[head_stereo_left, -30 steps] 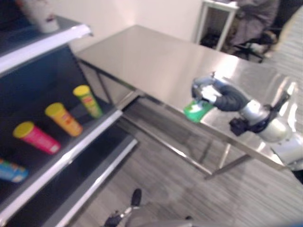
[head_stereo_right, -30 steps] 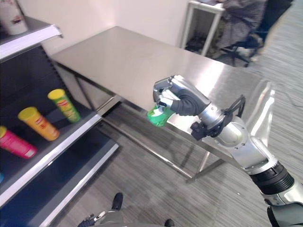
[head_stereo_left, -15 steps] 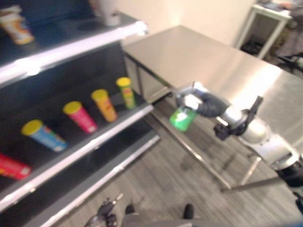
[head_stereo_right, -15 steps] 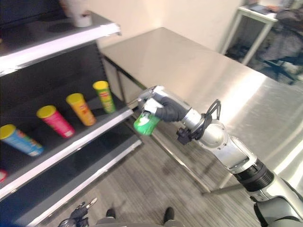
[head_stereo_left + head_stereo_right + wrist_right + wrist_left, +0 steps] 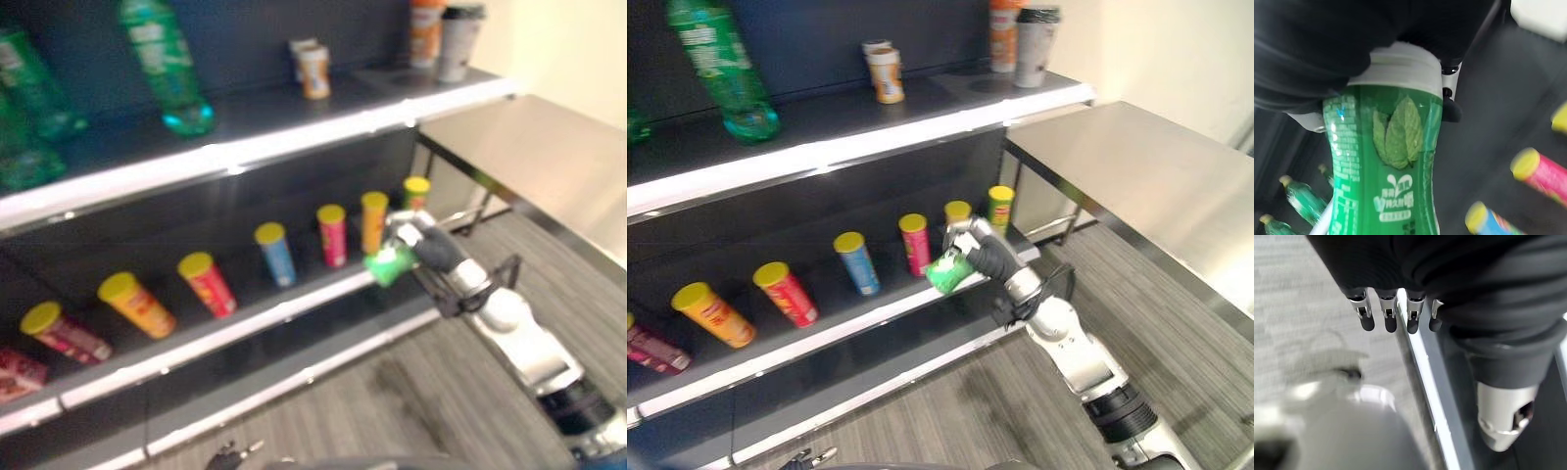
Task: Put the goods on the table back onto the shelves and tidy them up.
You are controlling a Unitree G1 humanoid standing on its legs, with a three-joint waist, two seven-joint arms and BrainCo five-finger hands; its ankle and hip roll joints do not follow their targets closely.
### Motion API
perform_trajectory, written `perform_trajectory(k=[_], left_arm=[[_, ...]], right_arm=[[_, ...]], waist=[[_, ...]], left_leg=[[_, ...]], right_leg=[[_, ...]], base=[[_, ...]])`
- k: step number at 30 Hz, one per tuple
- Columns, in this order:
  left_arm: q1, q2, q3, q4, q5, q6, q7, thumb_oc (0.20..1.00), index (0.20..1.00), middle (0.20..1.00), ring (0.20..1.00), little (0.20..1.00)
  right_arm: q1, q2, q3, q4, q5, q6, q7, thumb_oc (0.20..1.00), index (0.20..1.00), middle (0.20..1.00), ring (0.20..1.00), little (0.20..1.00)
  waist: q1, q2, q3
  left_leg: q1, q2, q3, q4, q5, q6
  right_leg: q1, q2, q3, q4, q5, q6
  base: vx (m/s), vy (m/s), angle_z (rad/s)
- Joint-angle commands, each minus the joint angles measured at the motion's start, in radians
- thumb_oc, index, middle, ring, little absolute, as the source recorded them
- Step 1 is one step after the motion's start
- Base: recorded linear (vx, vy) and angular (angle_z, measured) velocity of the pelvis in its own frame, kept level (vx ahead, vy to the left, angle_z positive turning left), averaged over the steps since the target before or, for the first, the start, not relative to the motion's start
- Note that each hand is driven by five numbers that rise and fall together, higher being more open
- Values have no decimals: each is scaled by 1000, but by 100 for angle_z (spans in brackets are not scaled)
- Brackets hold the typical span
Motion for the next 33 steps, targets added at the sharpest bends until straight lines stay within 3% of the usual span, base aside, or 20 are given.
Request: perform_trajectory(k=[1,3,4,5,7,14,15,16,17,18,19,21,23,25,26,27,28,29,31,33], left_arm=[[-20,-17,32,31,38,-12,-7,1000,1000,1000,1000,1000],[-20,-21,36,69,64,-8,-11,1000,1000,1000,1000,1000],[-20,-21,36,69,64,-8,-11,1000,1000,1000,1000,1000],[-7,-29,49,64,59,-8,-19,1000,1000,1000,1000,1000],[-8,-28,56,64,55,-9,-15,1000,1000,1000,1000,1000],[-11,-29,57,64,56,-10,-11,1000,1000,1000,1000,1000],[-15,-21,59,54,41,-11,-4,1000,1000,1000,1000,1000],[-19,-19,64,56,39,-9,-2,1000,1000,1000,1000,1000],[-35,-3,83,63,18,-7,10,1000,1000,1000,1000,1000],[-44,5,89,61,-2,-9,22,1000,1000,1000,1000,1000],[-44,5,89,61,-2,-9,22,1000,1000,1000,1000,1000],[-52,7,104,67,-14,-16,27,1000,1000,1000,1000,1000],[-51,-3,111,81,-25,-17,34,1000,1000,1000,1000,1000],[-53,-18,90,70,-36,-21,34,1000,1000,1000,1000,1000],[-51,-25,77,48,-50,-21,32,1000,1000,1000,1000,1000],[-51,-26,77,47,-51,-21,32,1000,1000,1000,1000,1000],[-53,-28,72,37,-57,-16,30,1000,1000,1000,1000,1000],[-50,-31,61,11,-59,-6,24,1000,1000,1000,1000,1000],[-54,-32,59,10,-54,-4,24,1000,1000,1000,1000,1000],[-63,-36,60,7,-49,-9,28,1000,1000,1000,1000,1000]], right_arm=[[-134,-58,-78,-76,4,-47,-28,200,200,200,200,200],[-103,-68,-105,-86,22,-60,-27,200,200,200,200,200],[-102,-68,-105,-86,22,-60,-27,200,200,200,200,200],[-72,-85,-128,-86,27,-70,-27,200,200,200,200,200],[-71,-79,-125,-80,13,-72,-34,200,200,200,200,200],[-79,-73,-116,-73,8,-71,-39,200,200,200,200,200],[-98,-61,-99,-73,-2,-67,-41,200,200,200,200,200],[-105,-58,-95,-75,-2,-67,-38,200,200,200,200,200],[-118,-56,-83,-83,4,-70,-31,200,200,200,200,200],[-127,-67,-79,-89,9,-69,-31,200,200,200,200,200],[-127,-67,-79,-89,9,-69,-31,200,200,200,200,200],[-129,-78,-82,-98,28,-75,-23,200,200,200,200,200],[-141,-91,-59,-96,34,-75,-13,200,200,200,200,200],[-195,-109,-5,-86,34,-78,-4,200,200,200,200,200],[-236,-117,34,-90,52,-88,1,200,200,200,200,200],[-238,-118,36,-89,52,-88,1,200,200,200,200,200],[-252,-115,53,-83,58,-88,2,200,200,200,200,200],[-256,-117,68,-77,63,-87,-7,200,200,200,200,200],[-259,-117,77,-73,68,-85,-3,200,200,200,200,200],[-249,-115,79,-86,78,-85,12,200,200,200,200,200]], waist=[[-20,4,-2],[-29,3,-8],[-29,3,-9],[-26,-6,-14],[-15,-16,-19],[-11,-22,-15],[-12,-21,-2],[-12,-20,-1],[-12,-27,-1],[-14,-41,-1],[-13,-40,0],[-13,-68,-30],[-21,-64,-47],[-24,-49,-55],[-22,-47,-61],[-25,-45,-61],[-20,-51,-60],[-19,-65,-52],[-18,-69,-49],[-10,-83,-45]], left_leg=[[135,62,-49,-168,-4,-86],[126,42,-44,-165,7,-66],[125,42,-45,-165,7,-66],[119,9,-46,-165,13,-47],[110,-8,-47,-164,15,-44],[103,-12,-55,-156,7,-45],[91,19,-74,-140,1,-55],[87,34,-82,-129,-10,-63],[93,104,-124,-115,-32,-104],[112,134,-135,-121,-42,-122],[115,135,-134,-123,-41,-122],[147,176,-128,-154,-42,-154],[159,226,-114,-155,-5,-176],[128,284,-124,-110,109,-195],[94,321,-135,-43,237,-199],[92,324,-139,-43,237,-201],[72,338,-135,5,297,-192],[39,356,-99,67,339,-151],[37,340,-81,69,322,-139],[15,227,-111,61,196,-107]], right_leg=[[-129,91,149,-47,-117,82],[-145,208,131,-23,-238,40],[-146,208,130,-23,-238,40],[-142,338,142,-20,-332,4],[-131,355,136,-37,-334,-2],[-134,346,155,-52,-312,12],[-153,307,217,-82,-270,34],[-156,287,238,-101,-255,41],[-173,185,311,-135,-170,64],[-166,166,326,-138,-153,74],[-165,167,326,-137,-155,73],[-129,200,324,-173,-252,95],[-136,256,334,-139,-294,79],[-139,326,334,-136,-330,53],[-113,378,335,-170,-348,24],[-112,381,332,-171,-347,23],[-96,397,332,-178,-356,10],[-60,419,313,-182,-378,-20],[-52,424,311,-183,-382,-26],[-36,421,312,-201,-385,-32]], base=[[-42,349,93],[-28,244,6],[-4,251,3],[3,164,14],[20,98,17],[22,-40,-6],[103,-271,0],[336,-692,4],[426,-730,29],[378,-646,47],[247,-389,59],[277,-377,33],[296,-410,17],[234,-479,0],[140,-366,-29],[171,-410,-41],[132,-365,-35],[131,-360,-22],[94,-225,-6],[92,-175,-2]])
